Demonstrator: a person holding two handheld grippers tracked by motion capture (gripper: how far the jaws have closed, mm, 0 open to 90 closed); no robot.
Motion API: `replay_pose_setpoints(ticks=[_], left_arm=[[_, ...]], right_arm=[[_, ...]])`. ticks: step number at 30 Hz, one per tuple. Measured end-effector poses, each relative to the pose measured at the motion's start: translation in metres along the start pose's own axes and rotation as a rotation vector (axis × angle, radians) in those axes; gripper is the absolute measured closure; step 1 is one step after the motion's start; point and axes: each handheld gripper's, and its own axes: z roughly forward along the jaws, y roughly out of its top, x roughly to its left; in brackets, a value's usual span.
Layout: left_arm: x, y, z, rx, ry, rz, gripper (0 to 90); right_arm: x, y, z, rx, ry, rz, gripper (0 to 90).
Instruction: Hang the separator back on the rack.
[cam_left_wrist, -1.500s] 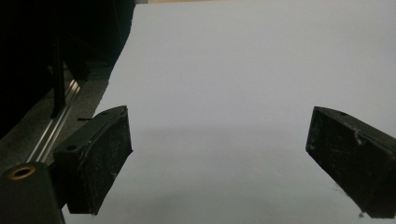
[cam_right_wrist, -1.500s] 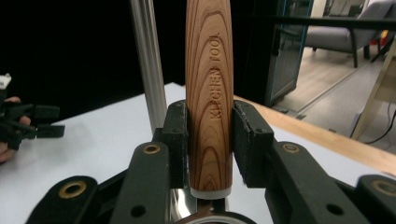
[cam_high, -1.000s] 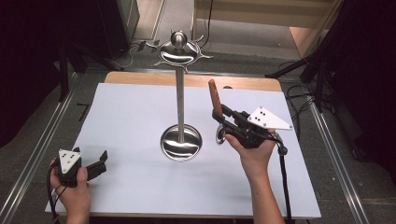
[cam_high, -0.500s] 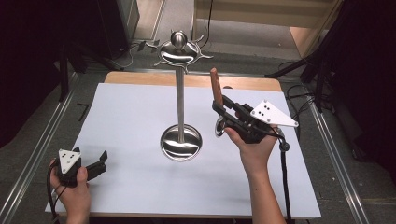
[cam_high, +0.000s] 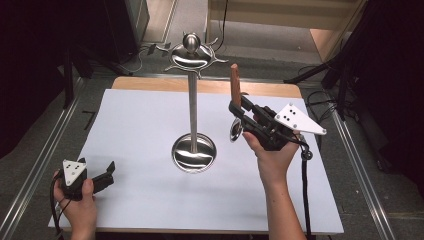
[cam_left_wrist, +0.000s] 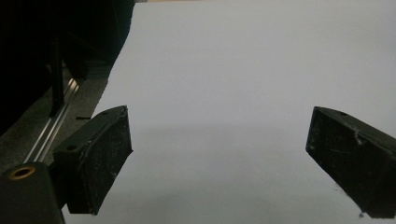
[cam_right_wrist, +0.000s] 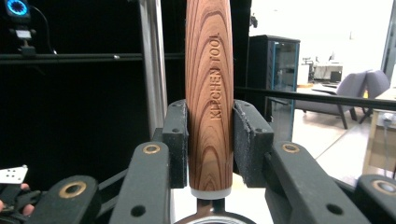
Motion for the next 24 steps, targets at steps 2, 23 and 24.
replay_pose_setpoints(ticks=[2,23,24], left_arm=[[0.0,0.0,0.0,0.001,0.0,-0.001,7.6],[0.0,0.0,0.001,0.006,0.001,-0.006,7.5],[0.0,0.0,0.001,0.006,0.002,-0.006,7.6]], right_arm=[[0.001,0.002,0.0,-0.003,0.001,0.001,70.2],[0.004,0.017,0.008,-0.038,0.033,0.02,70.2],[0.005,0.018,0.009,-0.039,0.035,0.019,70.2]])
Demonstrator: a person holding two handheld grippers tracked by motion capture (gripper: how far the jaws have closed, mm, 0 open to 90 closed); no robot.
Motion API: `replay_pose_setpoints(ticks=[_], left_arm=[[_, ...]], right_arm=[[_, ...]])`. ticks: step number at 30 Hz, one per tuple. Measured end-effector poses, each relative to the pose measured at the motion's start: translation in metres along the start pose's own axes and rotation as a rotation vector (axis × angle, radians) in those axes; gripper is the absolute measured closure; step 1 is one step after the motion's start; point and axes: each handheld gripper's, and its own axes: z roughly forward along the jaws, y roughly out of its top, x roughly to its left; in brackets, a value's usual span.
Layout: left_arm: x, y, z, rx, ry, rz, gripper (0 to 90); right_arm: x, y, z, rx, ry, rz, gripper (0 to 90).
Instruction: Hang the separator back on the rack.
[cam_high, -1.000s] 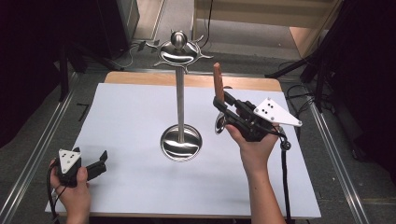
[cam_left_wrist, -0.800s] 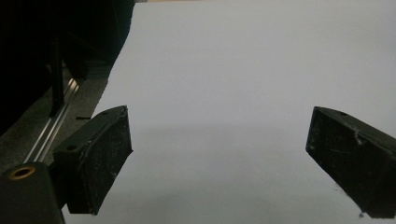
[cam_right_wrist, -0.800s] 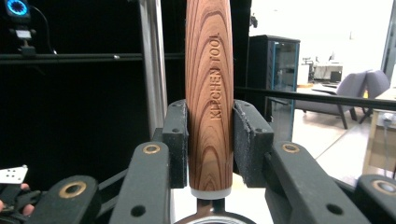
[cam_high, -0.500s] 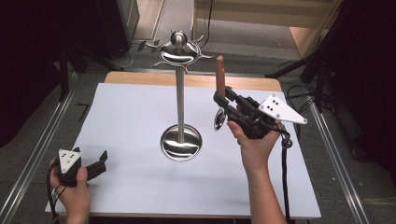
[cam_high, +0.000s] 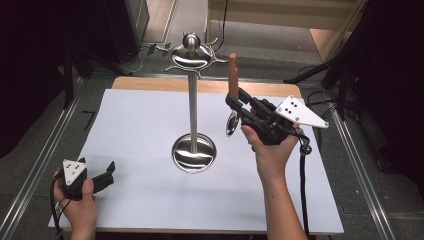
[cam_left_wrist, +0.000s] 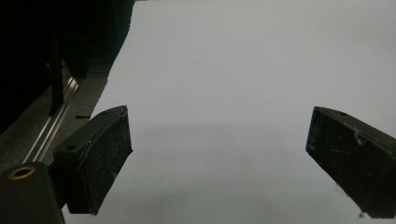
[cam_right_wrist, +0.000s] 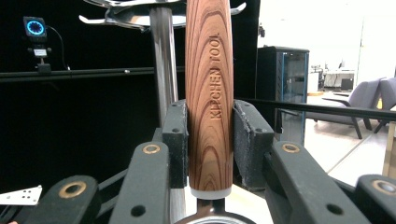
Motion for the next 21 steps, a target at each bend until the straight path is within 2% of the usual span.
replay_pose_setpoints(ticks=[21], left_arm=[[-0.0002,0.0,0.0002,0.001,0.0,0.001,7.5]], right_arm=[[0.0001,-0.0047,0.0102,0.019,0.033,0.03,70.2]])
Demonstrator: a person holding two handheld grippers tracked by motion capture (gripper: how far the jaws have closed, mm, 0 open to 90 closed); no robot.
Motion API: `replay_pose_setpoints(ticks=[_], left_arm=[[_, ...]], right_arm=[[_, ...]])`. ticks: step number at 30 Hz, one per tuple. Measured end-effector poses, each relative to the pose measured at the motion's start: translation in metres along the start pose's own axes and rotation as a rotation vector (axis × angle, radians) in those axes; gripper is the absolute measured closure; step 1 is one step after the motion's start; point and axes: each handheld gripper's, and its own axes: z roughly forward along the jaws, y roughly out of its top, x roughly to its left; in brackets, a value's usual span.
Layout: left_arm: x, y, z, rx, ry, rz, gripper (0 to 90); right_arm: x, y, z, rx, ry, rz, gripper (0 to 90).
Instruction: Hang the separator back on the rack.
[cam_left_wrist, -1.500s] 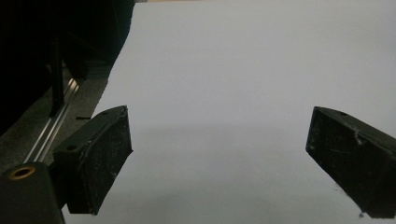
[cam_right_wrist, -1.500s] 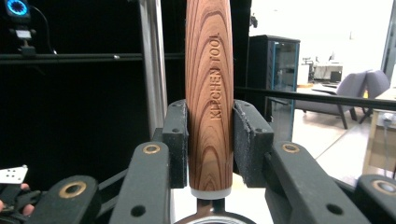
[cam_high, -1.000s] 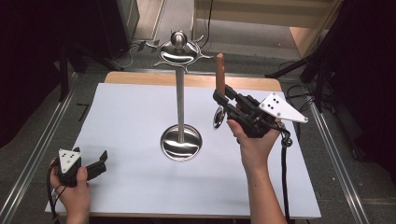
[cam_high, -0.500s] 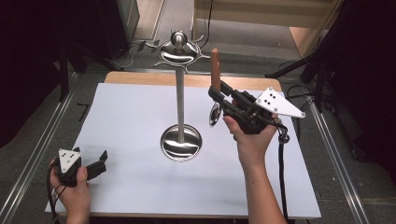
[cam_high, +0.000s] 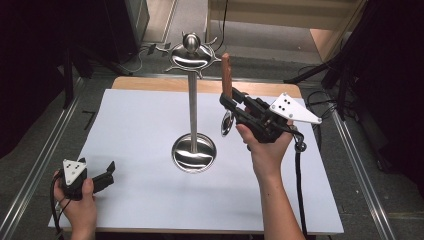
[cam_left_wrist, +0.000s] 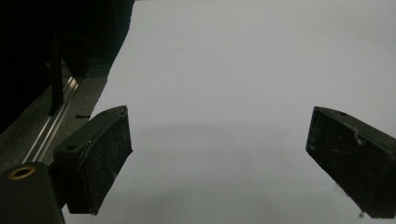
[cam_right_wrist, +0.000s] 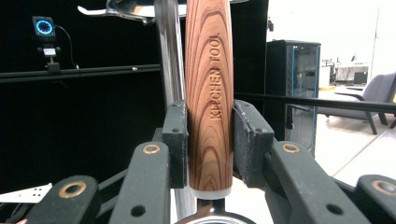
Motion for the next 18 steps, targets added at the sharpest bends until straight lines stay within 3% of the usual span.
replay_pose_setpoints(ticks=[12,18], left_arm=[[0.0002,0.0,0.0001,0.0,-0.002,0.0,7.5],[0.0001,0.0001,0.0001,0.001,-0.001,0.001,7.5]], right_arm=[[-0.0018,-0.0037,0.0,-0.002,0.024,0.017,69.3],[-0.0043,-0.0028,-0.0031,0.002,0.035,0.019,55.5]])
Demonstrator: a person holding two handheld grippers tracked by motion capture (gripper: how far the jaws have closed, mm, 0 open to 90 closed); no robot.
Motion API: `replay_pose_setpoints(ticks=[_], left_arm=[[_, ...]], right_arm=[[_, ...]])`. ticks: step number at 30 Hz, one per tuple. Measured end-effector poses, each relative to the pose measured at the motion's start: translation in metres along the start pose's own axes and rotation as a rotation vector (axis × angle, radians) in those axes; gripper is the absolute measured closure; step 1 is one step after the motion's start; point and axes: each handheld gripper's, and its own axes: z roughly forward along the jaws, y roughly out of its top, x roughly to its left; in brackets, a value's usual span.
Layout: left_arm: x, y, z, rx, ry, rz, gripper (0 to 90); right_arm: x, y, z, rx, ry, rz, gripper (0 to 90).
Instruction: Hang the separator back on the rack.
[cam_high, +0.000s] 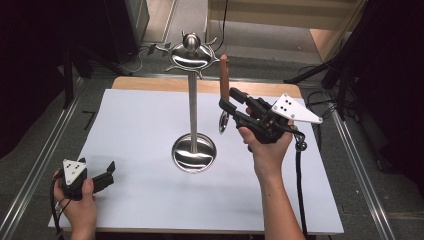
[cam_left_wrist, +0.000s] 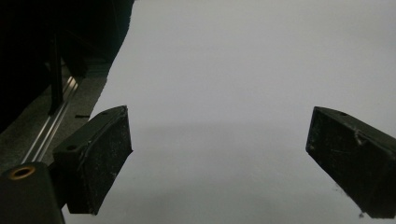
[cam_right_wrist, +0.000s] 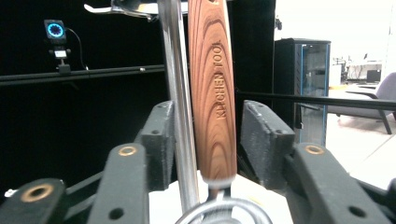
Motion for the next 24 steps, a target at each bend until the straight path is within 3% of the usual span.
replay_pose_setpoints(ticks=[5,14,24], left_arm=[[0.0,0.0,0.0,-0.001,0.0,0.0,7.5],[0.0,0.0,0.0,-0.002,0.0,-0.001,7.5],[0.0,0.0,0.0,0.003,-0.001,0.005,7.6]], right_arm=[[-0.001,-0.001,-0.001,0.009,-0.009,-0.014,43.0],[-0.002,-0.008,-0.008,0.068,-0.132,-0.076,27.1],[-0.01,-0.026,-0.023,0.138,-0.257,-0.073,13.3]])
